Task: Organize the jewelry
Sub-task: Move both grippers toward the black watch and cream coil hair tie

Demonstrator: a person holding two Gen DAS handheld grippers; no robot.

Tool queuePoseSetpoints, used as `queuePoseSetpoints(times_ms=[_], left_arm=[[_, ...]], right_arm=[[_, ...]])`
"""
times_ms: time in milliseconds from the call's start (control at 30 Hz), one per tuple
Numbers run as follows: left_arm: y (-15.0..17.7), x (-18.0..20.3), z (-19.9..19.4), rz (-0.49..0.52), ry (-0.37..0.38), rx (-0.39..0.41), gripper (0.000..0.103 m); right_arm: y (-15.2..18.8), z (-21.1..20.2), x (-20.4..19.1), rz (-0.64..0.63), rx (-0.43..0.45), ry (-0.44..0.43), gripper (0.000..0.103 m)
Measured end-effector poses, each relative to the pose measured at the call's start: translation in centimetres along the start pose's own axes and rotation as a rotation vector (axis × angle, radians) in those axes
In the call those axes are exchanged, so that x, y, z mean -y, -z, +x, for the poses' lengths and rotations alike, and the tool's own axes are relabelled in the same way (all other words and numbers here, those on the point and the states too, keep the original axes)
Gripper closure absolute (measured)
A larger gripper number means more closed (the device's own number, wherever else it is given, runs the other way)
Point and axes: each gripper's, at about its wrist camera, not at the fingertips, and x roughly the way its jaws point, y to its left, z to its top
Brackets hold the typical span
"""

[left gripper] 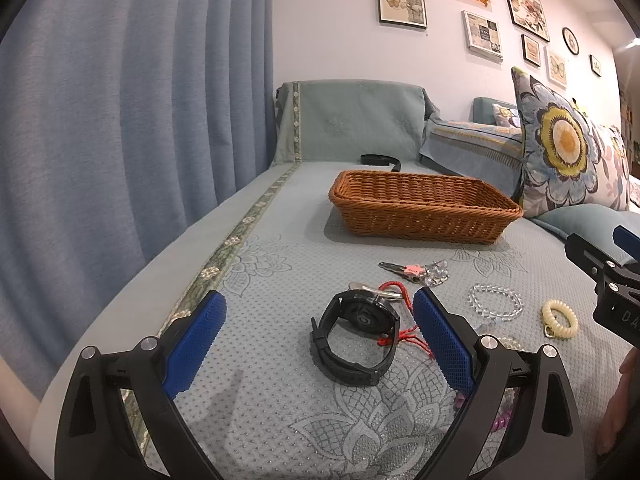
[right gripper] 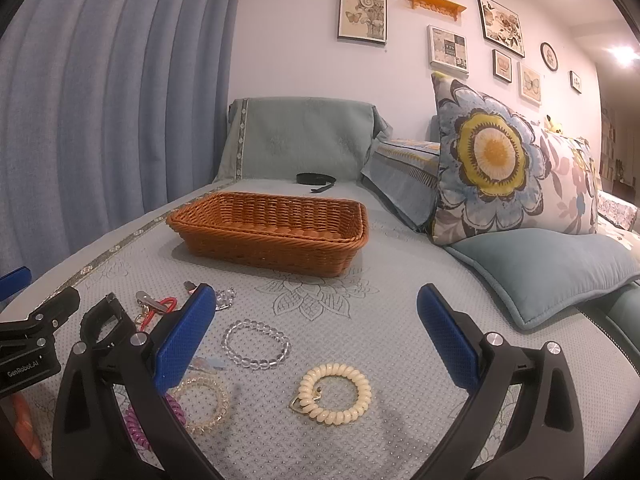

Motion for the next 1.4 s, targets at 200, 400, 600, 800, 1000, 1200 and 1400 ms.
queuePoseSetpoints(times_ms=[200,400,600,800,1000,1200,1400], left_arm=[[0.0,0.0,0.0,-0.001,-0.002,0.002,0.011],[0.0,0.0,0.0,0.000,-0.001,0.001,0.011],[0.0,0.0,0.0,0.000,-0.001,0.001,0.011],[0.0,0.0,0.0,0.000,-0.002,0.001,0.011],[-0.1,0.0,0.0,-0.003,0.002,-0.003,0.011],[-0.9,-3.1,0.5,-0.111,0.048,-0.040,0.011],[-1.0,-8.4,3.5,-0.352,0.280,-0.207,0.012]], right_arm=[[0.2,0.2,0.0,0.012,0.025,-0.003,0.008],[0.2,0.1,-0.1,0.014,0.030,-0.004,0.008],[0.2,0.1,-0.2,0.016,0.027,-0.006,0.008],[0.1,0.1,-0.1,0.019,0.033,-0.008,0.008],[0.2,0.2,-0.1,0.021,0.018,-0.007,0.008],[0.0,0.8,0.1,0.017,-0.036,0.004,0.008],[-0.1,1.8,1.0,0.006,-0.114,0.018,0.008]])
